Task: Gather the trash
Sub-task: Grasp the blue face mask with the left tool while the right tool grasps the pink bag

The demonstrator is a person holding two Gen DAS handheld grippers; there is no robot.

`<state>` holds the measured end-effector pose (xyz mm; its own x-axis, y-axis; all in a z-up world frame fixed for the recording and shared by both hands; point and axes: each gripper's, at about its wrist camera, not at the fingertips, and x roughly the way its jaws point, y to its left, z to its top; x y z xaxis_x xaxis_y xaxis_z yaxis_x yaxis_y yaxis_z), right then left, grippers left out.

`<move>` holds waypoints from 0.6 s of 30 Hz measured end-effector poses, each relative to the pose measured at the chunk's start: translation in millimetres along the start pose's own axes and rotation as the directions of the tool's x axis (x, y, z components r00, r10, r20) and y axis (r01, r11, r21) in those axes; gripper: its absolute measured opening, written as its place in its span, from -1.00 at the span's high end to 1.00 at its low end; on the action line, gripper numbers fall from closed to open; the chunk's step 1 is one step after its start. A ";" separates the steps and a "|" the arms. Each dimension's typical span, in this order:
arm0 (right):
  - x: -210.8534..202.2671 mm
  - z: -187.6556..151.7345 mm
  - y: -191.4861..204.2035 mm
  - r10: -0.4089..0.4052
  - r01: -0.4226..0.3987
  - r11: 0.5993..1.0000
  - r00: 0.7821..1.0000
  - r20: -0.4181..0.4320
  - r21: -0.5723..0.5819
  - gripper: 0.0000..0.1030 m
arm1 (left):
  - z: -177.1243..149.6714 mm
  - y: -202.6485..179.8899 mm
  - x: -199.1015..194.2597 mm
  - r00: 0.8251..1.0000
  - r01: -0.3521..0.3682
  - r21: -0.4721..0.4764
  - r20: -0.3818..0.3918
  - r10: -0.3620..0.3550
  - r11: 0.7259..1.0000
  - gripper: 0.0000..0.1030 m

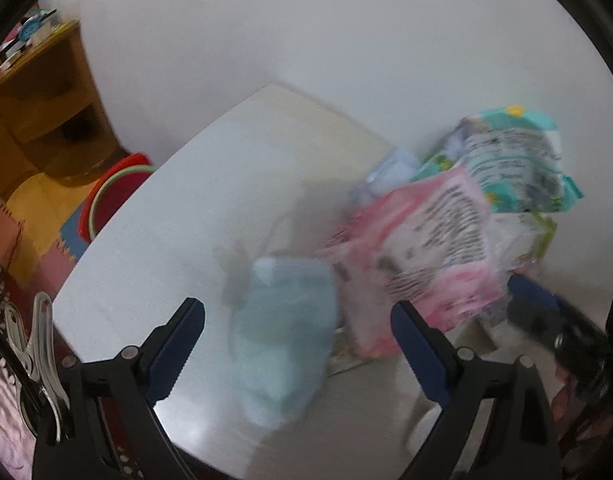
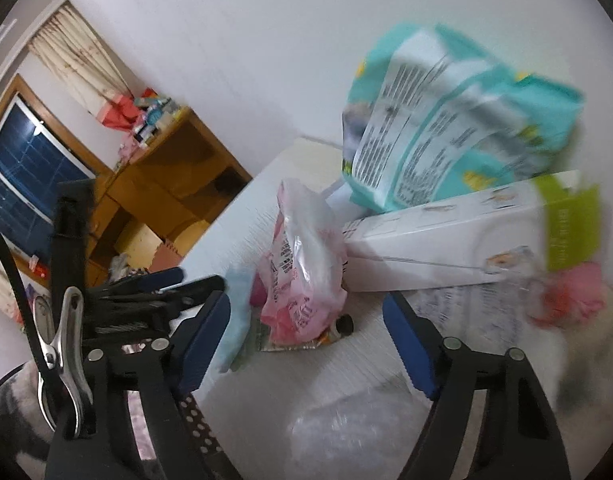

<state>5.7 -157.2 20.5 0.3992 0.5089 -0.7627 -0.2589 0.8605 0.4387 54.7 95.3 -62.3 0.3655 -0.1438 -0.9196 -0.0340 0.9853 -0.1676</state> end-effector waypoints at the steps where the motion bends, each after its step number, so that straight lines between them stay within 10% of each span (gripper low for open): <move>1: 5.6 0.9 1.8 -0.005 0.005 1.000 1.000 -0.002 -0.003 -0.53 | -1.7 0.8 2.0 1.000 -0.020 0.008 -0.012 0.020 1.000 -0.88; 7: 27.9 5.6 7.2 -0.052 0.052 0.998 0.999 -0.003 -0.022 -0.27 | -14.9 -3.8 19.9 0.993 -0.094 0.053 -0.072 0.098 0.994 -0.88; 13: 37.5 1.0 4.9 -0.088 0.088 0.996 0.996 -0.006 0.016 0.76 | -12.1 -4.9 24.7 0.992 -0.098 0.060 -0.074 0.102 0.993 -0.88; 18: 24.3 -7.8 -3.8 -0.009 0.008 0.998 1.000 0.021 0.062 0.87 | -14.6 5.1 33.8 0.990 -0.100 0.033 -0.099 0.103 0.994 -0.88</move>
<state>9.4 -148.3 -3.4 0.4195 0.5015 -0.7566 -0.2005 0.8642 0.4616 53.3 94.1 -99.5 0.2657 -0.0500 -0.9628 -0.0397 0.9972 -0.0627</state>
